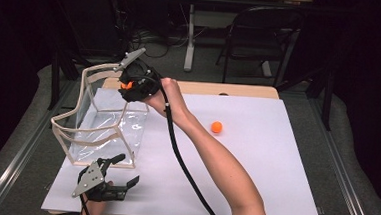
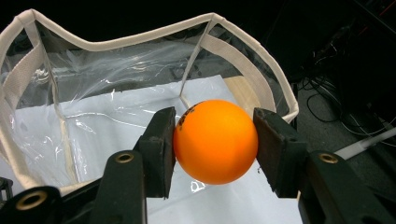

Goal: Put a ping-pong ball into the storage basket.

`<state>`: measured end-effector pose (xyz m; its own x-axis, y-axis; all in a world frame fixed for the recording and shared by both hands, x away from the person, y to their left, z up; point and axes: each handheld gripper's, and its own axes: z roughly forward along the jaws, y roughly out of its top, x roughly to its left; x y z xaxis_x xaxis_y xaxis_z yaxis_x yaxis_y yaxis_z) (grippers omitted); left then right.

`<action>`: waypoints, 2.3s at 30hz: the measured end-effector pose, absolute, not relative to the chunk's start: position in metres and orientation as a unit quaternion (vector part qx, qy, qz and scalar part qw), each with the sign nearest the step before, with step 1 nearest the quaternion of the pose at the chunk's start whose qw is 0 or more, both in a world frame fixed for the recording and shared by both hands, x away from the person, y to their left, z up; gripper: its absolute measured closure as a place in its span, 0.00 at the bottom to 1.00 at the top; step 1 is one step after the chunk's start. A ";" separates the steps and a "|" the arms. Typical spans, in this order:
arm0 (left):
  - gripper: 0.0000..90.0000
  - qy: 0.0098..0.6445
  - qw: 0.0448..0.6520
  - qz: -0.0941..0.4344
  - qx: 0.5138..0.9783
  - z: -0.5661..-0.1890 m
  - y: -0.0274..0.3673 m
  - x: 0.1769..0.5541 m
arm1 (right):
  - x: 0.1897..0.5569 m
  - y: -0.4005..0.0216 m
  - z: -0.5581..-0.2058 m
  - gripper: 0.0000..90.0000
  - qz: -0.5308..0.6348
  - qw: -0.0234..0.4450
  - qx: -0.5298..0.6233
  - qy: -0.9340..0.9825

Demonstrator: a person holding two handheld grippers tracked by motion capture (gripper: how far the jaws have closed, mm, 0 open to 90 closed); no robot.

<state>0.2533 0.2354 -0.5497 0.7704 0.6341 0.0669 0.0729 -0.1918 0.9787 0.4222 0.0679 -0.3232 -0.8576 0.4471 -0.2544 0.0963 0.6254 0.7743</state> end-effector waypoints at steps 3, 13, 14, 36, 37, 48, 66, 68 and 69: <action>0.18 0.240 0.588 0.238 0.734 -0.550 0.235 0.253 | 0.422 0.070 -0.323 0.56 0.403 0.217 0.154 0.876; 0.18 0.241 0.588 0.239 0.734 -0.550 0.236 0.253 | 0.424 0.078 -0.322 0.56 0.397 0.215 0.151 0.879; 0.18 0.241 0.589 0.239 0.734 -0.550 0.236 0.253 | 0.424 0.079 -0.322 0.56 0.397 0.214 0.151 0.880; 0.18 0.242 0.590 0.236 0.733 -0.550 0.236 0.254 | 0.428 0.100 -0.323 0.56 0.383 0.214 0.140 0.888; 0.18 0.242 0.590 0.236 0.733 -0.550 0.236 0.254 | 0.428 0.101 -0.324 0.56 0.381 0.213 0.140 0.889; 0.18 0.241 0.589 0.237 0.734 -0.550 0.236 0.254 | 0.433 0.109 -0.333 0.56 0.372 0.206 0.144 0.893; 0.18 0.242 0.591 0.238 0.732 -0.549 0.237 0.253 | 0.437 0.120 -0.345 0.56 0.359 0.199 0.143 0.900; 0.18 0.242 0.590 0.238 0.733 -0.549 0.237 0.253 | 0.438 0.121 -0.346 0.56 0.358 0.196 0.144 0.901; 0.18 0.241 0.590 0.238 0.733 -0.549 0.237 0.253 | 0.438 0.121 -0.347 0.56 0.358 0.196 0.144 0.902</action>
<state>0.2534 0.2372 -0.5494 0.7701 0.6347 0.0642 0.0733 -0.1880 0.9794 0.4381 0.1214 -0.3470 -0.8814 0.4005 -0.2504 0.1199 0.7024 0.7016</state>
